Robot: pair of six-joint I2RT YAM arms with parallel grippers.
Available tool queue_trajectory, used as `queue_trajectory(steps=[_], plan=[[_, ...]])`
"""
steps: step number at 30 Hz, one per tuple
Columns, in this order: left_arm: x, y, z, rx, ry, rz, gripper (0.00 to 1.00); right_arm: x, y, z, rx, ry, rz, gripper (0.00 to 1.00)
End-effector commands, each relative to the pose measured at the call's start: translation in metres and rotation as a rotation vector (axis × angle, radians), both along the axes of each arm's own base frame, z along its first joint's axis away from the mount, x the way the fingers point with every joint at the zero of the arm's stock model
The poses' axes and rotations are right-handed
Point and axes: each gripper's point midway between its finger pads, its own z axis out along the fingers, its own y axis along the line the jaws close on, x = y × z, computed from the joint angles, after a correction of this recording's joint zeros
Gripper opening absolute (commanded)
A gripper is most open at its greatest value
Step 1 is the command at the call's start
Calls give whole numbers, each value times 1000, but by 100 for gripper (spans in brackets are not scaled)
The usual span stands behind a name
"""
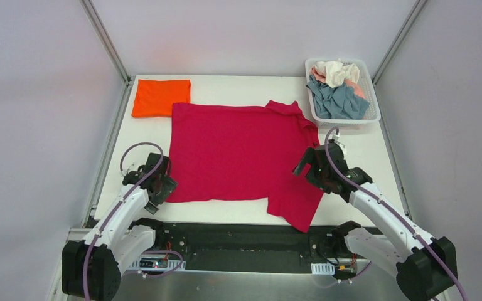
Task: Fold and stack the t-shirts
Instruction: Flatten out the tshirt
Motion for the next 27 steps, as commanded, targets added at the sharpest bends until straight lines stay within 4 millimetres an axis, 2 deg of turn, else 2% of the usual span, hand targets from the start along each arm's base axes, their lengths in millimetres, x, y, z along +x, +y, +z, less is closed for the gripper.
queue_trajectory(steps=[1,3,10,17,19,21,24,27], plan=[[7,-5,-13,-21,-12,27,77,-18,-9,-11,-25,47,-12,99],[11,-10,-19,-42,-8,18,74,-20,-11,-11,-27,48,-12,100],[9,-12,-35,-45,65,16,51,-18,-11,-9,-33,46,-16,99],[18,-15,-41,-49,67,-8,33,-23,-12,-10,-35,64,-7,99],[19,-15,-43,-44,71,-14,30,-27,-12,-9,-36,73,1,99],[21,-16,-45,-46,78,-18,23,-32,-11,-9,-27,88,9,100],[25,-17,-47,-49,79,-23,0,-43,-12,-14,-23,128,16,99],[29,-20,-47,-58,73,-43,0,-55,-16,-18,-39,178,18,99]])
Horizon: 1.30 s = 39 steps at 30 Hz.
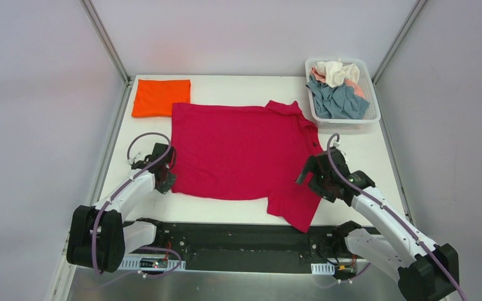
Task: Fold and stack the t-shirts
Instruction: Flatten out the tshirt
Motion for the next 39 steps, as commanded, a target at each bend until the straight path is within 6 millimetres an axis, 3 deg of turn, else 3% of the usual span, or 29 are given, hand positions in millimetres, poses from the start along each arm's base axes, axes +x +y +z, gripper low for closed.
queue_trajectory(steps=[1,13,17,24,32,37,39], plan=[[-17,-12,-25,-56,82,-33,0,-26,-3,-2,-13,92,13,99],[-15,-13,-10,-80,-45,-37,0,-103,8,-23,-158,323,120,84],[-15,-13,-8,-81,-58,-43,0,-115,9,-36,-205,365,137,75],[-16,-13,-9,-82,-54,-52,0,-101,28,-57,-187,344,135,60],[-15,-13,-8,-78,-59,-56,0,-89,27,-70,-233,334,95,54],[-14,-12,-7,-75,-60,-56,0,-76,26,-72,-224,307,44,41],[-13,-13,-6,-76,-64,-58,0,-70,27,-69,-220,284,43,31]])
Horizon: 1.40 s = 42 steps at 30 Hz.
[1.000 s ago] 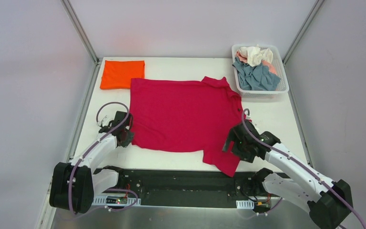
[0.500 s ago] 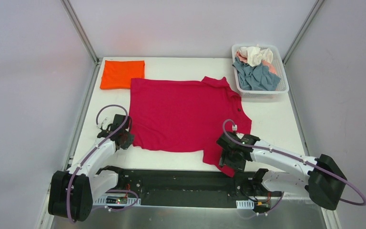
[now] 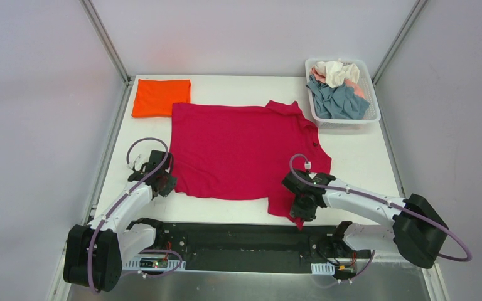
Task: Fold and stack the t-shirts
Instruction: Flatten out the tshirt
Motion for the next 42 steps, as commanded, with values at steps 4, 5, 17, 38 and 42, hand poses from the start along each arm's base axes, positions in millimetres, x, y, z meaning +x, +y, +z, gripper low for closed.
queue_trajectory(steps=[4,5,17,38,42], plan=[[-16,-2,-7,8,68,-46,0,39,9,6,43,-171,-17,2],[-14,-2,-5,10,61,-51,0,43,12,11,56,-196,0,0],[43,0,125,46,-367,-90,0,132,-12,161,43,-782,-61,0],[16,17,454,173,-1102,-133,0,134,-29,471,287,-1448,89,0],[-12,17,500,180,-1219,-159,0,105,-23,518,415,-1504,218,0]])
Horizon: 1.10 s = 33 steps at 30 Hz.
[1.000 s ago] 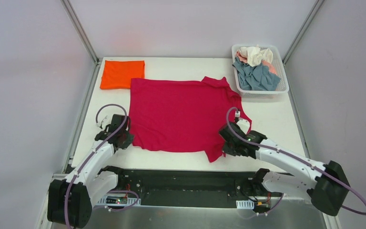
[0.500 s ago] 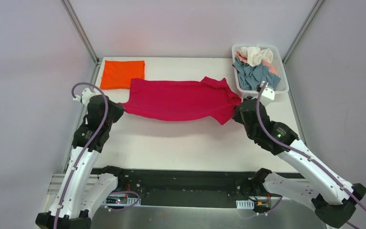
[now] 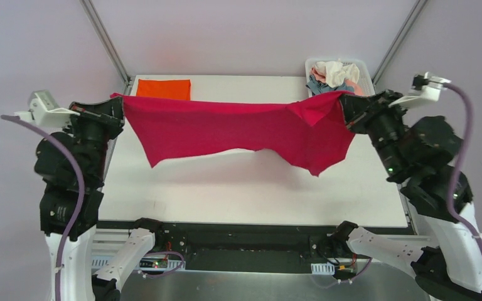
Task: Fold and stack the t-shirts
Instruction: Flatten out the tshirt
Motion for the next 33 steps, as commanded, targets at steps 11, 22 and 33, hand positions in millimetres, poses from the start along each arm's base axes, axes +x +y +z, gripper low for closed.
queue_trajectory(steps=[11,22,33], plan=[[-117,-4,117,80,-366,-128,0,-129,20,124,93,-285,613,0],[-108,-5,124,87,-356,-122,0,-107,16,140,83,-313,510,0],[23,20,-20,61,88,131,0,25,3,30,-111,-135,-75,0]])
